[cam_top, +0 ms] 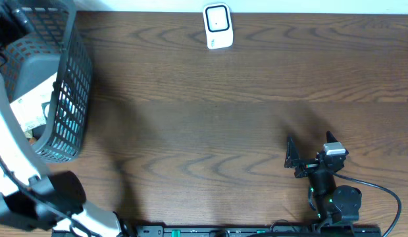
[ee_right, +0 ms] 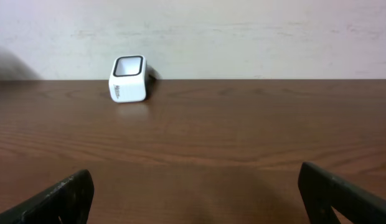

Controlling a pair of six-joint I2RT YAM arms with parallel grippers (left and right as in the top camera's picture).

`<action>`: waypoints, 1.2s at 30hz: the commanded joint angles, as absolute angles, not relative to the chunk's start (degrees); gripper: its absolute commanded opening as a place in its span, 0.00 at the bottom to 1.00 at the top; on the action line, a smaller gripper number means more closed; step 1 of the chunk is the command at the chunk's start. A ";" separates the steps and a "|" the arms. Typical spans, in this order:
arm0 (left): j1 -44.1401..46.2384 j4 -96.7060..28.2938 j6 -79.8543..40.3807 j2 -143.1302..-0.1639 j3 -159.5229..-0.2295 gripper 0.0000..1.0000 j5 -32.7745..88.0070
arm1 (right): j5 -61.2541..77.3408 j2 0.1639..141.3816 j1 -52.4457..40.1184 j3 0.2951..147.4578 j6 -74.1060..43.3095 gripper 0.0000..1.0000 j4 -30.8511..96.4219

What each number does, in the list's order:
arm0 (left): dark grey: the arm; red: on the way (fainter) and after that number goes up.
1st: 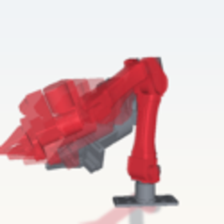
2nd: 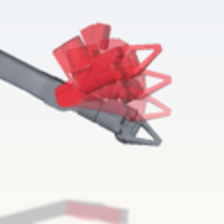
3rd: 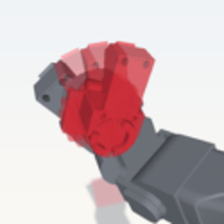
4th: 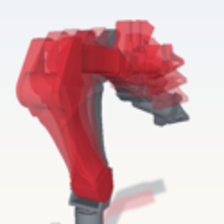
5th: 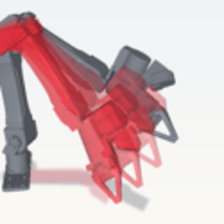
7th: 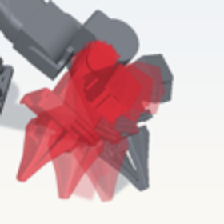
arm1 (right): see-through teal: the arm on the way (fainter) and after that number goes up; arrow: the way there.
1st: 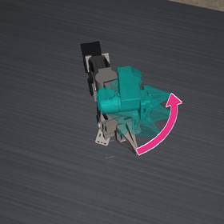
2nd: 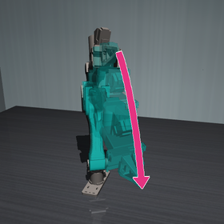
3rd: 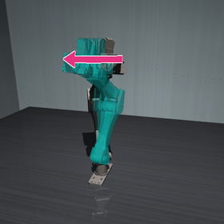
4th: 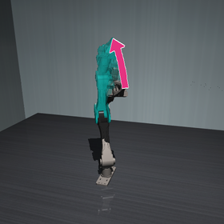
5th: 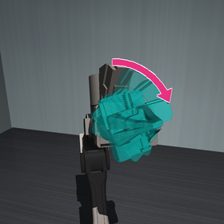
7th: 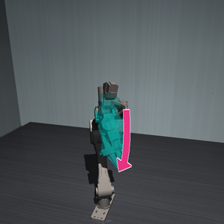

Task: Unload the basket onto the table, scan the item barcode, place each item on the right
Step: 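Raise the left gripper and move it over the grey basket, then reach into the basket and grasp the cream snack bag with left gripper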

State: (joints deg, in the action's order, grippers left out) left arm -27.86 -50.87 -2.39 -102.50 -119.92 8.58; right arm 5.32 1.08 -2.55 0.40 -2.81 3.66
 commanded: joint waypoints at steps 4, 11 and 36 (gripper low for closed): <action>-30.59 -53.69 -5.67 -109.80 -120.38 0.98 11.79 | 5.06 0.93 -3.05 0.32 -3.57 0.99 3.90; -30.59 -53.52 -27.40 -117.69 -120.22 0.98 -1.58 | 5.06 0.93 -3.05 0.32 -3.57 0.99 3.90; -29.76 -55.66 -54.81 -133.08 -119.09 0.98 -10.37 | 5.06 0.93 -3.05 0.32 -3.57 0.99 3.90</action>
State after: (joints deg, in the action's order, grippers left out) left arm -29.89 -55.20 -53.82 -131.52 -119.92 -8.84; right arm 5.30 1.08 -2.55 0.40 -2.81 3.68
